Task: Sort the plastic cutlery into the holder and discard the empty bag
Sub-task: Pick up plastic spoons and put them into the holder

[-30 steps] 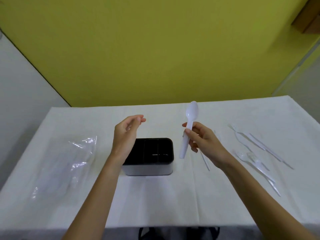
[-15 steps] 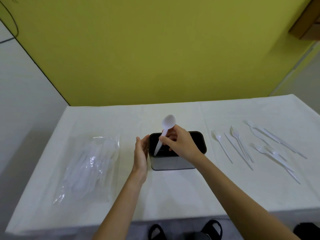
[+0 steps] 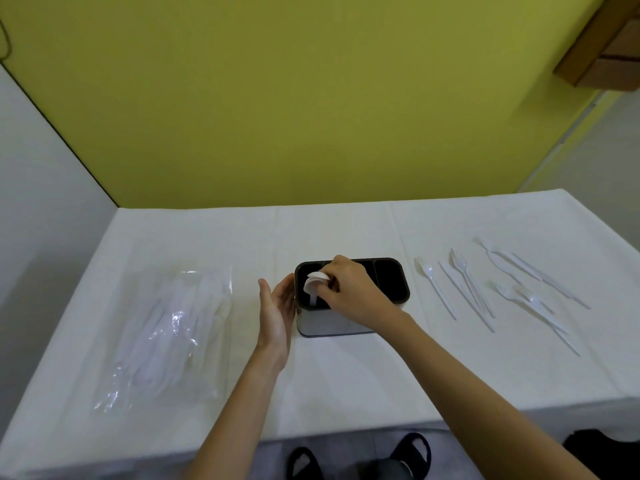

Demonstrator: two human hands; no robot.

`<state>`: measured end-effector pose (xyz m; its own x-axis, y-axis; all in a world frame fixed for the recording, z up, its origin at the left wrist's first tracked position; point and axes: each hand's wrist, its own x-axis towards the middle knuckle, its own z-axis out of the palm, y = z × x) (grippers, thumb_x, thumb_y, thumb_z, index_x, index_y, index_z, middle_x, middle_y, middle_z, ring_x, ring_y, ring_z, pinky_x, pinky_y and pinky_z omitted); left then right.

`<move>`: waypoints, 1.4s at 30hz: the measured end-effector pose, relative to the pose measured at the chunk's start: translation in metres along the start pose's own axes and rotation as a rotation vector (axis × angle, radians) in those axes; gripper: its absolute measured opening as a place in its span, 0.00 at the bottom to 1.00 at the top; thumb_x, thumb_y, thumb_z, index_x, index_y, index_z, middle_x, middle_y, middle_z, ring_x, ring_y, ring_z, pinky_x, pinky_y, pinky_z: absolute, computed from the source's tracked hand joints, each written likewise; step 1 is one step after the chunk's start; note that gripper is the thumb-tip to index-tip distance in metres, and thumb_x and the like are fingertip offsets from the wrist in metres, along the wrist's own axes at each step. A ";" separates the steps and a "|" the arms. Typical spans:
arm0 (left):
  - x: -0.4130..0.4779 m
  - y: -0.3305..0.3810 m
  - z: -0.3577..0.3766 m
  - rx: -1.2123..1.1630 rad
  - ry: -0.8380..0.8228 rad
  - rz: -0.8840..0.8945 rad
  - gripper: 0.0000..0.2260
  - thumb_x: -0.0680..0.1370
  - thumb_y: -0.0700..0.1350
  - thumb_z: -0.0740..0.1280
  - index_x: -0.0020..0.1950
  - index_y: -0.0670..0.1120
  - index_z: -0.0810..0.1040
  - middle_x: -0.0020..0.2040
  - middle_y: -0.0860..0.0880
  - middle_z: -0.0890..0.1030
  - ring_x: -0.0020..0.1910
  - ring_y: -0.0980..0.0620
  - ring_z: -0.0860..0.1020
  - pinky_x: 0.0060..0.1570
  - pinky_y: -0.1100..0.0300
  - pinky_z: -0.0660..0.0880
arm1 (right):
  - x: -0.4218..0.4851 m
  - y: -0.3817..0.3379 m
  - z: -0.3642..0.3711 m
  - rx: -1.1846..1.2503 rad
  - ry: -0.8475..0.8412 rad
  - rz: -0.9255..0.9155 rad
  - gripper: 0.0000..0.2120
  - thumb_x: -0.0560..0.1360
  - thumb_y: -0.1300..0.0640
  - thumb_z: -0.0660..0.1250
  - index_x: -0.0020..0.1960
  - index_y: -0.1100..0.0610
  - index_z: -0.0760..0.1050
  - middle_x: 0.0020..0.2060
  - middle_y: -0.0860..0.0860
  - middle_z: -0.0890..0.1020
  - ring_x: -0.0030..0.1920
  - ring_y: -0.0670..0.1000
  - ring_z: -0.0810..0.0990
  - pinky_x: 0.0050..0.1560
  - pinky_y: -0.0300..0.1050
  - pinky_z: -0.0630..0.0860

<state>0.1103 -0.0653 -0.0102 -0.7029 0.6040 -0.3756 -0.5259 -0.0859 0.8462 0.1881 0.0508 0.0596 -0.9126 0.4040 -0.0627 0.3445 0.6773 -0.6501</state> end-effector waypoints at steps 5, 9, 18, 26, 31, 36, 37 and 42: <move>-0.001 0.001 0.001 0.043 -0.001 0.003 0.31 0.82 0.60 0.39 0.69 0.45 0.72 0.64 0.49 0.78 0.65 0.54 0.74 0.67 0.57 0.66 | 0.003 0.001 0.002 -0.011 0.075 -0.001 0.09 0.78 0.53 0.63 0.44 0.57 0.76 0.38 0.47 0.70 0.39 0.49 0.73 0.42 0.36 0.66; -0.004 0.002 0.003 0.077 -0.012 0.010 0.30 0.82 0.60 0.39 0.66 0.49 0.74 0.62 0.52 0.79 0.63 0.57 0.75 0.61 0.61 0.69 | 0.003 0.001 0.001 0.010 0.122 -0.008 0.10 0.77 0.58 0.64 0.58 0.58 0.76 0.47 0.49 0.73 0.43 0.48 0.74 0.51 0.41 0.73; -0.003 0.018 0.010 0.141 0.076 0.080 0.29 0.82 0.60 0.41 0.72 0.46 0.68 0.71 0.52 0.71 0.71 0.56 0.66 0.74 0.56 0.58 | -0.005 0.015 -0.002 0.152 0.272 -0.033 0.15 0.78 0.61 0.64 0.64 0.59 0.73 0.56 0.52 0.78 0.54 0.49 0.78 0.58 0.45 0.75; 0.003 0.076 0.085 0.399 0.093 0.381 0.20 0.84 0.49 0.49 0.68 0.44 0.73 0.66 0.54 0.75 0.57 0.70 0.71 0.51 0.85 0.62 | -0.036 0.071 -0.044 0.217 0.520 0.012 0.14 0.77 0.65 0.63 0.62 0.58 0.74 0.58 0.50 0.75 0.54 0.48 0.78 0.53 0.38 0.76; 0.010 0.069 0.153 0.544 -0.048 0.454 0.17 0.83 0.50 0.55 0.68 0.47 0.73 0.66 0.54 0.74 0.66 0.62 0.69 0.58 0.76 0.62 | -0.073 0.123 -0.073 0.228 0.620 0.181 0.13 0.77 0.64 0.64 0.60 0.57 0.75 0.54 0.48 0.76 0.52 0.48 0.79 0.50 0.41 0.76; 0.013 0.032 0.215 0.629 -0.177 0.411 0.14 0.82 0.48 0.58 0.64 0.46 0.75 0.62 0.53 0.77 0.63 0.59 0.72 0.59 0.68 0.64 | -0.112 0.179 -0.092 0.216 0.628 0.333 0.12 0.77 0.63 0.63 0.59 0.56 0.75 0.53 0.46 0.77 0.51 0.46 0.77 0.51 0.43 0.76; 0.014 0.023 0.225 0.648 -0.196 0.384 0.13 0.82 0.48 0.59 0.63 0.46 0.75 0.62 0.53 0.77 0.61 0.58 0.72 0.57 0.68 0.64 | -0.118 0.189 -0.095 0.217 0.622 0.362 0.11 0.77 0.63 0.63 0.59 0.57 0.75 0.53 0.46 0.77 0.51 0.47 0.77 0.51 0.43 0.75; 0.030 -0.031 0.265 0.827 -0.213 0.172 0.14 0.81 0.48 0.60 0.64 0.44 0.74 0.59 0.51 0.75 0.55 0.55 0.72 0.53 0.65 0.65 | -0.152 0.251 -0.109 0.205 0.598 0.507 0.10 0.77 0.63 0.64 0.57 0.56 0.76 0.53 0.47 0.79 0.50 0.46 0.78 0.50 0.40 0.73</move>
<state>0.2324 0.1656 0.0523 -0.5927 0.7778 -0.2089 0.1535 0.3637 0.9188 0.4374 0.2268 -0.0115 -0.3647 0.9311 -0.0092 0.5846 0.2213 -0.7805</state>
